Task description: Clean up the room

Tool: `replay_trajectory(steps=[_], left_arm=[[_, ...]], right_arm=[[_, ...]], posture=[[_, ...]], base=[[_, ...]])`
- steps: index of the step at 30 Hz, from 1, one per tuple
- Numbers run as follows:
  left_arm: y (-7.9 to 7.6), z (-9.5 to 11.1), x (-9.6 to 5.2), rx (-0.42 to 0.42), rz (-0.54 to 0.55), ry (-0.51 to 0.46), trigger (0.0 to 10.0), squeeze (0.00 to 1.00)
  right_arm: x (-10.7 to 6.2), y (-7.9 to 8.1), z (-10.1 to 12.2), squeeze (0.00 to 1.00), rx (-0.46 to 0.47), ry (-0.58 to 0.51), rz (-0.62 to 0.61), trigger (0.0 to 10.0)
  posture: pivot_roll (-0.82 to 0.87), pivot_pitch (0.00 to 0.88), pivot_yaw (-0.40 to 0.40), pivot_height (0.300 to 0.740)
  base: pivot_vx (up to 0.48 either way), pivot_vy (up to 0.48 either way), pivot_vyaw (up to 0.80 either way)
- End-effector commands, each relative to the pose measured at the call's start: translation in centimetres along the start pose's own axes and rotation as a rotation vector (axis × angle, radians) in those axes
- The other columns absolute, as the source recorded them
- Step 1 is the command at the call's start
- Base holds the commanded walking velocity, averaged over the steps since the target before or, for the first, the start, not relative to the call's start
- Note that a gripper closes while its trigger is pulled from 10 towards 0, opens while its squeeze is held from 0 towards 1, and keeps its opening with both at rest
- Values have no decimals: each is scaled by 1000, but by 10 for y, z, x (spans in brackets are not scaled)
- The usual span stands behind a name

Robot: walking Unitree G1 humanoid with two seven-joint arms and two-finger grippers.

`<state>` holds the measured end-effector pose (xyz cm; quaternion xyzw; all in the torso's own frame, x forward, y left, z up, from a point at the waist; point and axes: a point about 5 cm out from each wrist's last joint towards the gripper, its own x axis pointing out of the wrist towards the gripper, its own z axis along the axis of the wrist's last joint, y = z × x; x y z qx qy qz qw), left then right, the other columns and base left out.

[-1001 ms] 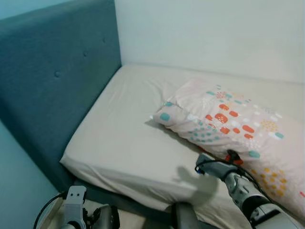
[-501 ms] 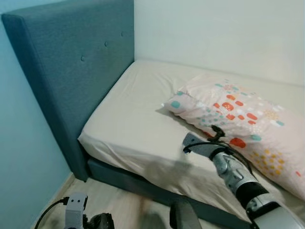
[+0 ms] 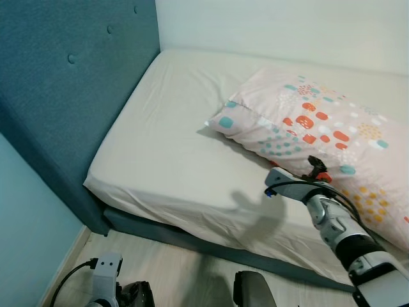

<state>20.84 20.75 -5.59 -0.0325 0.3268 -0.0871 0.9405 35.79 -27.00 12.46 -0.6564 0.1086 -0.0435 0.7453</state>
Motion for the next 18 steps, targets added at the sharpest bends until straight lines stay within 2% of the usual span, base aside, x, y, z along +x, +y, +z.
replay_trajectory(steps=[1, 3, 4, 5, 6, 7, 9, 10, 14, 15, 18], left_arm=[[-1, -12, -3, -13, -1, 43, 10000, 0], [0, -11, -5, -12, -9, 24, 10000, 0], [0, -11, -5, -12, -9, 24, 10000, 0], [1, -11, -6, -9, -14, 11, 10000, 0], [1, -11, -6, -9, -14, 11, 10000, 0], [2, -11, -8, -2, -19, -4, 10000, 0], [2, -11, -8, -2, -19, -4, 10000, 0], [5, -10, -10, 11, -25, -21, 10000, 0], [11, -7, -17, 69, -47, -70, 10000, 0], [11, -7, -17, 69, -47, -70, 10000, 0], [20, 2, -23, 131, -48, -124, 10000, 0]], right_arm=[[0, 0, -5, 0, -34, 16, 0, 10000], [-1, -13, -33, 0, -115, 101, -27, 10000], [-1, -13, -33, 0, -115, 101, -27, 10000], [-3, -17, -48, 0, -141, 146, -26, 10000], [-3, -17, -48, 0, -141, 146, -26, 10000], [-7, -17, -61, 0, -152, 184, -13, 10000], [-7, -17, -61, 0, -152, 184, -13, 10000], [-11, -14, -72, 0, -152, 214, 6, 10000], [-21, -3, -89, 0, -58, 256, 41, 10000], [-21, -3, -89, 0, -58, 256, 41, 10000], [-20, -7, -86, 0, 57, 237, 4, 10000]], posture=[[0, 143, -47, 585], [4, 164, -46, 585], [4, 164, -46, 585], [6, 183, -45, 585], [6, 183, -45, 585], [11, 202, -43, 585], [11, 202, -43, 585], [16, 220, -42, 585], [36, 265, -32, 585], [36, 265, -32, 585], [50, 319, -14, 585]], base=[[0, 0, 0], [0, 0, 0], [0, 0, 0], [0, 0, 0], [0, 0, 0], [0, 0, 0], [0, 0, 0], [0, 0, 0], [0, 0, 0], [0, 0, 0], [0, 0, 0]])
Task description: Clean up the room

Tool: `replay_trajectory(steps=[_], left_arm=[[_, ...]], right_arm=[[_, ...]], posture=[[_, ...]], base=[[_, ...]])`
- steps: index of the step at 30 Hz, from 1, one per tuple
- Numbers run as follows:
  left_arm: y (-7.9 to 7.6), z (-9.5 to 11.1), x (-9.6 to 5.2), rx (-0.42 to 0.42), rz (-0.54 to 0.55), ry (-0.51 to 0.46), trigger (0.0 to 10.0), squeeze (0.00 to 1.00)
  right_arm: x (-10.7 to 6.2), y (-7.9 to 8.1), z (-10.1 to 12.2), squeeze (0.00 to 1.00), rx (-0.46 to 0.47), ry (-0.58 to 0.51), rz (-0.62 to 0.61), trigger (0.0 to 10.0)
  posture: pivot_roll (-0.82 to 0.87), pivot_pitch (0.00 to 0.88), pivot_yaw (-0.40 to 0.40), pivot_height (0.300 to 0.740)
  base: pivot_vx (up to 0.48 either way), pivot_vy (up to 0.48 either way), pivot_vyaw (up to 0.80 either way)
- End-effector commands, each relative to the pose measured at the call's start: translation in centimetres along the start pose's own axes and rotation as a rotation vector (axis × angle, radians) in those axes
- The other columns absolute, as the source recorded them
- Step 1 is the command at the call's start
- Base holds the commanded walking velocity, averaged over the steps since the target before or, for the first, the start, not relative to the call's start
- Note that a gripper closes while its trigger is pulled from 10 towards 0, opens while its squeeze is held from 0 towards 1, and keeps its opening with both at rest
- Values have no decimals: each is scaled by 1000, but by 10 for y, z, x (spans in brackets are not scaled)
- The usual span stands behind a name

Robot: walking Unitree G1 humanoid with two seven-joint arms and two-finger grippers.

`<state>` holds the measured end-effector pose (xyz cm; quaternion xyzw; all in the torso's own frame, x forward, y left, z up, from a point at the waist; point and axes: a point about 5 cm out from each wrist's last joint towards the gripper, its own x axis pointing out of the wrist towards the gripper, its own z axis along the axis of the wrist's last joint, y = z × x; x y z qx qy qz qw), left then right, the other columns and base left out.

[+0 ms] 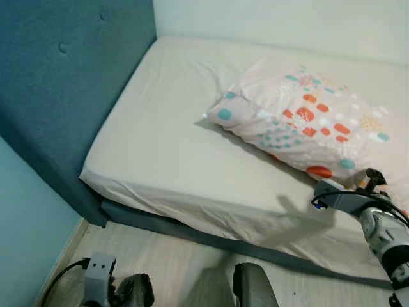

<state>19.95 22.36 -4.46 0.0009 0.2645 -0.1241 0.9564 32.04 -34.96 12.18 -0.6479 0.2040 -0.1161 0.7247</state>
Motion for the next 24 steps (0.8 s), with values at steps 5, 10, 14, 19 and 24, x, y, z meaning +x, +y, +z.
replay_trajectory(steps=[5, 10, 14, 19, 24], left_arm=[[11, 6, -9, 61, 7, -45, 10000, 0], [17, 33, -6, 107, 31, -173, 10000, 0], [11, 68, -3, 164, 38, -327, 10000, 0], [6, 75, -5, 176, 31, -359, 10000, 0], [3, 78, -14, 216, 14, -379, 10000, 0]], right_arm=[[2, -11, 2, 0, 104, -26, -36, 10000], [7, -36, 9, 0, 146, -88, -110, 10000], [11, -56, 30, 0, 204, -190, -134, 10000], [15, -65, 33, 0, 152, -173, -154, 10000], [18, -77, 33, 0, 187, -124, -185, 10000]], posture=[[50, 347, -9, 585], [49, 391, -11, 585], [53, 426, -27, 585], [64, 441, -35, 585], [108, 461, -45, 585]], base=[[0, 0, 0], [0, 0, 0], [0, 0, 0], [0, 0, 0], [0, 0, 0]])
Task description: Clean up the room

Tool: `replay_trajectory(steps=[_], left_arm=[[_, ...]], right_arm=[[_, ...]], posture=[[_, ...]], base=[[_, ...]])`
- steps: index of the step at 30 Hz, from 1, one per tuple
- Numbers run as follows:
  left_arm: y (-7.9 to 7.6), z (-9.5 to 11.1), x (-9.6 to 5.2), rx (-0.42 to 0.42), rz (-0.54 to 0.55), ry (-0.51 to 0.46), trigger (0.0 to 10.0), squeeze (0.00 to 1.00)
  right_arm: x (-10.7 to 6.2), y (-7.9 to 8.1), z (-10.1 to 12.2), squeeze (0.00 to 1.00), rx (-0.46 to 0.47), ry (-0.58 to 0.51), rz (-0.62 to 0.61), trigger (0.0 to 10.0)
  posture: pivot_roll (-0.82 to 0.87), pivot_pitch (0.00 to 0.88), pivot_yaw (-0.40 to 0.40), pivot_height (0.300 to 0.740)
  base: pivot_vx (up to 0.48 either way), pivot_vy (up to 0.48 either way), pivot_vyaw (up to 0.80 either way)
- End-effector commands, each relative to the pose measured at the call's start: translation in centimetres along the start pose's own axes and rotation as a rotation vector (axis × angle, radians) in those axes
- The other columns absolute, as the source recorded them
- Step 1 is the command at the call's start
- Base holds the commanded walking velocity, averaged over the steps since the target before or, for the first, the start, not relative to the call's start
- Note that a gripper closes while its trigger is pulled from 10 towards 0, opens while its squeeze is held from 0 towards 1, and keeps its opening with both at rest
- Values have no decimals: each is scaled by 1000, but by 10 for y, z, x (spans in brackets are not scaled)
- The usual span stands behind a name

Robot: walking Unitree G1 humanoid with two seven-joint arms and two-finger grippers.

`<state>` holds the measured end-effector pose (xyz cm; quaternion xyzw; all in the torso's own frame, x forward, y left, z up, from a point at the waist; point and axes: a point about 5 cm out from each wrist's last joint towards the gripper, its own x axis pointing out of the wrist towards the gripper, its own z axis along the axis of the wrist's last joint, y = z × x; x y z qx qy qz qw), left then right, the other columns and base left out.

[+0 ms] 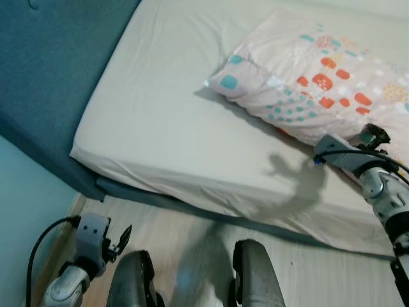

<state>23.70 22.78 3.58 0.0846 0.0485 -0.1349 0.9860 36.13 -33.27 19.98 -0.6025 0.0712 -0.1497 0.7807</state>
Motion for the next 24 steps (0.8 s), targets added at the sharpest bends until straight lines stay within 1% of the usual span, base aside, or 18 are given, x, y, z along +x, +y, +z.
replay_trajectory(steps=[1, 3, 6, 7, 8, 10, 12, 13, 14, 15, 17, 21, 24], left_arm=[[-6, -7, -7, -9, -20, 31, 10000, 0], [-5, -5, -9, 0, -21, 28, 10000, 0], [-1, 0, -16, 22, -9, 25, 10000, 0], [-1, 0, -16, 22, -9, 25, 10000, 0], [-1, 2, -17, 28, -4, 24, 10000, 0], [-1, 2, -17, 28, -4, 24, 10000, 0], [-1, 9, -20, 48, -3, 15, 10000, 0], [-2, 13, -21, 59, -4, 8, 10000, 0], [-2, 15, -21, 67, -5, 4, 10000, 0], [-2, 17, -20, 78, -9, -1, 10000, 0], [-2, 17, -20, 78, -9, -1, 10000, 0], [-2, 20, -20, 92, -18, -1, 10000, 0], [-4, 21, -21, 94, -24, 1, 10000, 0]], right_arm=[[-1, 1, -6, 0, 0, 38, 2, 10000], [1, -2, -5, 0, 16, 43, -10, 10000], [7, -17, 4, 0, 56, 46, -76, 10000], [7, -17, 4, 0, 56, 46, -76, 10000], [8, -19, 6, 0, 75, 43, -83, 10000], [8, -19, 6, 0, 75, 43, -83, 10000], [9, -20, 9, 0, 130, 40, -78, 10000], [9, -18, 10, 0, 164, 40, -71, 2667], [9, -17, 11, 0, 184, 40, -67, 2667], [10, -16, 12, 0, 214, 41, -63, 0], [10, -16, 12, 0, 214, 41, -63, 0], [10, -15, 13, 0, 265, 50, -45, 0], [9, -13, 11, 0, 275, 58, -32, 0]], posture=[[108, 461, -45, 585], [115, 463, -47, 585], [134, 486, -45, 585], [134, 486, -45, 585], [141, 490, -45, 585], [141, 490, -45, 585], [158, 507, -44, 585], [161, 509, -44, 585], [162, 510, -45, 585], [165, 513, -45, 585], [165, 513, -45, 585], [163, 512, -46, 585], [161, 509, -48, 585]], base=[[0, 0, 0], [0, 0, 0], [0, 0, 0], [0, 0, 0], [0, 0, 0], [0, 0, 0], [0, 0, 0], [0, 0, 0], [0, 0, 0], [0, 0, 0], [0, 0, 0], [0, 0, 0], [0, 0, 0]])
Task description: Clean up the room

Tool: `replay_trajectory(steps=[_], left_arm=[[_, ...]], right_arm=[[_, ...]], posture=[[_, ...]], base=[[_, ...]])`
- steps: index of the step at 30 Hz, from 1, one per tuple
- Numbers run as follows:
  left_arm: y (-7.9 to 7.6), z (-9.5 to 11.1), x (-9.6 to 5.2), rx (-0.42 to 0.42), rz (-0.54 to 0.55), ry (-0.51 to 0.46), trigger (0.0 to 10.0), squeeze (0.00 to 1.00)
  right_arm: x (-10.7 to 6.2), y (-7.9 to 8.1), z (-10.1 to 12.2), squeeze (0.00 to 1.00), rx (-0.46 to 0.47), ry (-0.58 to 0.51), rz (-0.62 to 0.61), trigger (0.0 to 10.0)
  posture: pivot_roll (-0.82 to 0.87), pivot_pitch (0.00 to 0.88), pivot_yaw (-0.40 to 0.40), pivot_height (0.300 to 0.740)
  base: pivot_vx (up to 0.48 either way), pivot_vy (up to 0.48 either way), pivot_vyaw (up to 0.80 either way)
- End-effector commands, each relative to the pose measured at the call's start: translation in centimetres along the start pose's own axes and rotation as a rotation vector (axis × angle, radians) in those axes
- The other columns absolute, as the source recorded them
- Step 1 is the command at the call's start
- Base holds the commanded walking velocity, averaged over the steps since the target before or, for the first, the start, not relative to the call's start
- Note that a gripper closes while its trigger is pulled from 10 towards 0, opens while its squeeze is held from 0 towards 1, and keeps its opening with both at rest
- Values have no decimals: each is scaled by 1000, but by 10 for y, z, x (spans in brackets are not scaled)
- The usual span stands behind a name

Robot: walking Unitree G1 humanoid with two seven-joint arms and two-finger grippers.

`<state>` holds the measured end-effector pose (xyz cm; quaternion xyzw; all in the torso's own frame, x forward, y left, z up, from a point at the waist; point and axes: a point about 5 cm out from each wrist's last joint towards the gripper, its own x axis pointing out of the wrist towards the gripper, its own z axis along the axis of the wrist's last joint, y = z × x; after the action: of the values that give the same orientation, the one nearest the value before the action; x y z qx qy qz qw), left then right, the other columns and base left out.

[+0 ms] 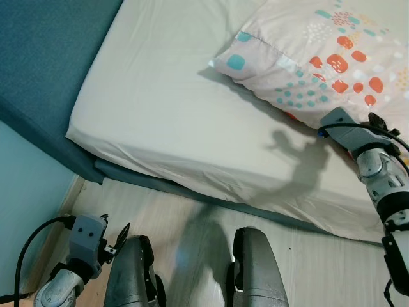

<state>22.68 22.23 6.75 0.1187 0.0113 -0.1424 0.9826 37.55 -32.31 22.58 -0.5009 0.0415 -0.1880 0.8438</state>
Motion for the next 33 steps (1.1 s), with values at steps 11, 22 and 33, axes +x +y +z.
replay_trajectory(steps=[11, 22, 33], left_arm=[[-3, 4, 20, -36, 25, 14, 10000, 0], [-1, 33, 83, -202, 109, -96, 10000, 0], [2, 36, 105, -315, 152, -61, 10000, 0]], right_arm=[[-3, -2, -14, 0, 340, 37, 99, 0], [-18, 39, 83, 0, 530, -376, 330, 0], [-28, 42, 110, 0, 691, -455, 352, 0]], posture=[[118, 385, -61, 585], [76, 160, -63, 585], [70, 49, -55, 585]], base=[[0, 0, 0], [0, 0, 0], [0, 0, 0]])
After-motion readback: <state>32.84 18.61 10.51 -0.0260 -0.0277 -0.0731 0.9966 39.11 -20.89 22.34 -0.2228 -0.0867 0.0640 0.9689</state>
